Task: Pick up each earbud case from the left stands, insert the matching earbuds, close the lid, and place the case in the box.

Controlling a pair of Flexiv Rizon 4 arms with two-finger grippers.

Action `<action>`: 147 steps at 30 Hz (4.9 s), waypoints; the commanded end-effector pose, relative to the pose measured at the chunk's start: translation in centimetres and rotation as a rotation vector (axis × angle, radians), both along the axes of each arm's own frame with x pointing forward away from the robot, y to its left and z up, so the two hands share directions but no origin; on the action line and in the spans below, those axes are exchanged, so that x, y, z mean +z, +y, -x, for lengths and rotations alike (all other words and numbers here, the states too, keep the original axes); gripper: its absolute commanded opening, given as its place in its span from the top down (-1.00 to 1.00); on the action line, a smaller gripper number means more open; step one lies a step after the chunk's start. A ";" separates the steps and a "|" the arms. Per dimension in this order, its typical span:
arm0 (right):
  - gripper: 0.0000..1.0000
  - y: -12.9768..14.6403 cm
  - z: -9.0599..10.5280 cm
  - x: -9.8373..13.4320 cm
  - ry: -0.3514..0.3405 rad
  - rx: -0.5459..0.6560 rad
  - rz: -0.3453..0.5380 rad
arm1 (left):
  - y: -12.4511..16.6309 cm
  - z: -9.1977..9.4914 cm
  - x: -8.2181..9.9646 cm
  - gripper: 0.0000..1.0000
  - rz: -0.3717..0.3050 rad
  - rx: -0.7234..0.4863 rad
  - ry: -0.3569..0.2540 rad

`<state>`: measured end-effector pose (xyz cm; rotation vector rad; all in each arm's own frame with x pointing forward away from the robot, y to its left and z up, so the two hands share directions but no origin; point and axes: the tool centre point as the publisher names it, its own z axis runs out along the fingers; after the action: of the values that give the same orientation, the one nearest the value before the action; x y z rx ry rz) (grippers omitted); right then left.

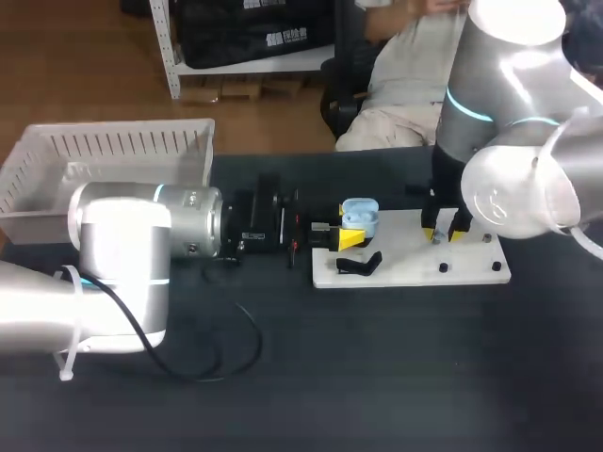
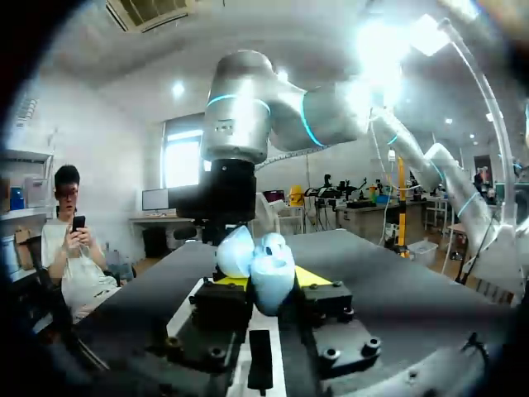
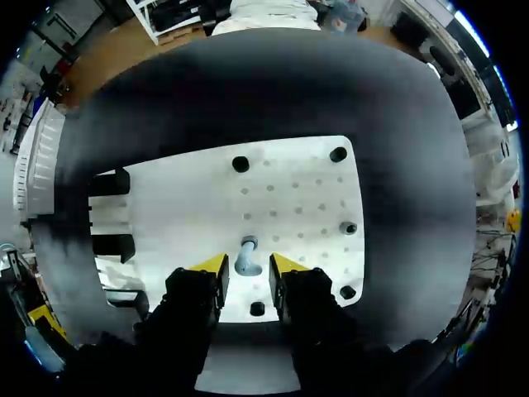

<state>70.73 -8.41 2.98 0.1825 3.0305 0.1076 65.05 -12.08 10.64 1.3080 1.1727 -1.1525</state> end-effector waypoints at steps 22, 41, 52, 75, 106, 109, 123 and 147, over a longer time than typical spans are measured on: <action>1.00 -0.1 0.0 0.1 0.008 -0.024 -0.009 | 0.0 -0.1 -0.1 1.00 0.004 -0.001 -0.002; 1.00 -1.0 2.5 6.8 -0.006 0.001 -0.053 | 0.0 -0.1 -0.1 1.00 0.004 -0.001 -0.002; 1.00 0.6 4.0 14.6 -0.009 0.088 -0.107 | 0.0 -0.1 -0.1 1.00 0.004 -0.001 -0.002; 1.00 8.9 8.0 18.2 0.046 0.312 -0.088 | 0.0 -0.1 -0.1 1.00 0.004 -0.001 -0.002; 1.00 12.6 8.3 16.5 0.041 0.454 0.037 | 0.0 -0.1 -0.1 1.00 0.004 -0.001 -0.002; 1.00 13.1 8.2 16.2 0.042 0.472 0.049 | 0.0 -0.1 -0.1 1.00 0.004 -0.001 -0.002; 1.00 13.6 8.0 15.0 0.058 0.491 0.069 | 0.0 -0.1 -0.1 1.00 0.004 -0.001 -0.002; 1.00 14.3 7.8 13.7 0.078 0.505 0.079 | 0.0 -0.1 -0.1 1.00 0.004 -0.001 -0.002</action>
<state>62.70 5.62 16.89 -0.5980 3.0690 0.0234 65.05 -12.08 10.64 1.3081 1.1727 -1.1525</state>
